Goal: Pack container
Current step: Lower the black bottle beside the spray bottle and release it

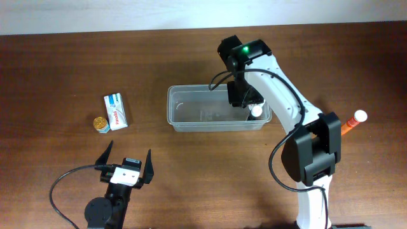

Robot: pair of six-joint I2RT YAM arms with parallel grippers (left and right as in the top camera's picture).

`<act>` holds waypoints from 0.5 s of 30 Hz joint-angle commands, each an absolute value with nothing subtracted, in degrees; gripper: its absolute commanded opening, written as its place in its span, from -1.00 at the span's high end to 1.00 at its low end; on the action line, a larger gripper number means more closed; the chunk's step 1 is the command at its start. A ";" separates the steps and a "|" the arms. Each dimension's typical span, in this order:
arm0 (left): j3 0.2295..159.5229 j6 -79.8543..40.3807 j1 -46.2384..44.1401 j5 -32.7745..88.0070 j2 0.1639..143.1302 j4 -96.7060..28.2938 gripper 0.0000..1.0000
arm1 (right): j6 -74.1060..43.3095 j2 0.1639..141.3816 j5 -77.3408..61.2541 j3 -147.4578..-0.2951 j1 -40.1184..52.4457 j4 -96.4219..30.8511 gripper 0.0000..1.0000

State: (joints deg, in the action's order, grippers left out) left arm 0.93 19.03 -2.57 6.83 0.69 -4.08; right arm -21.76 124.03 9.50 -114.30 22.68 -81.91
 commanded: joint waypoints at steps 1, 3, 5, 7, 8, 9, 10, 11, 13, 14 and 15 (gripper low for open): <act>0.49 18.70 -2.28 6.42 0.30 -3.97 -0.99 | -21.28 123.04 11.25 -116.88 22.37 -83.05 0.12; 0.49 18.70 -2.28 6.42 0.30 -3.97 -0.99 | -21.28 123.04 11.25 -117.89 22.37 -84.09 0.12; 0.49 18.70 -2.28 6.42 0.30 -3.97 -0.99 | -21.28 123.02 11.22 -118.74 22.37 -84.99 0.12; 0.49 18.70 -2.31 6.42 0.30 -3.97 -0.99 | -21.26 123.00 11.22 -119.87 22.37 -86.28 0.12; 0.49 18.70 -2.28 6.42 0.30 -3.97 -0.99 | -21.26 122.93 11.22 -120.62 22.41 -87.07 0.12; 0.49 18.70 -2.28 6.42 0.30 -3.97 -0.99 | -21.26 122.80 11.20 -121.58 22.48 -87.99 0.12; 0.49 18.70 -2.28 6.42 0.30 -3.97 -0.99 | -21.26 122.43 11.20 -123.07 22.57 -89.25 0.12; 0.49 18.70 -2.28 6.42 0.30 -3.97 -0.99 | -21.23 122.08 11.20 -124.33 22.68 -90.15 0.12; 0.49 18.70 -2.28 6.42 0.30 -3.97 -0.99 | -20.34 121.16 10.94 -126.93 22.92 -91.55 0.12; 0.49 18.70 -2.28 6.42 0.30 -3.97 -0.99 | -19.77 120.51 10.76 -128.38 22.98 -92.16 0.12; 0.49 18.70 -2.28 6.42 0.30 -3.97 -0.99 | -19.75 119.79 10.81 -129.88 23.09 -92.90 0.11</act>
State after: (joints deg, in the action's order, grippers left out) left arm 0.93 19.03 -2.57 6.83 0.69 -4.08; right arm -20.75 123.87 10.07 -124.75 22.70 -91.59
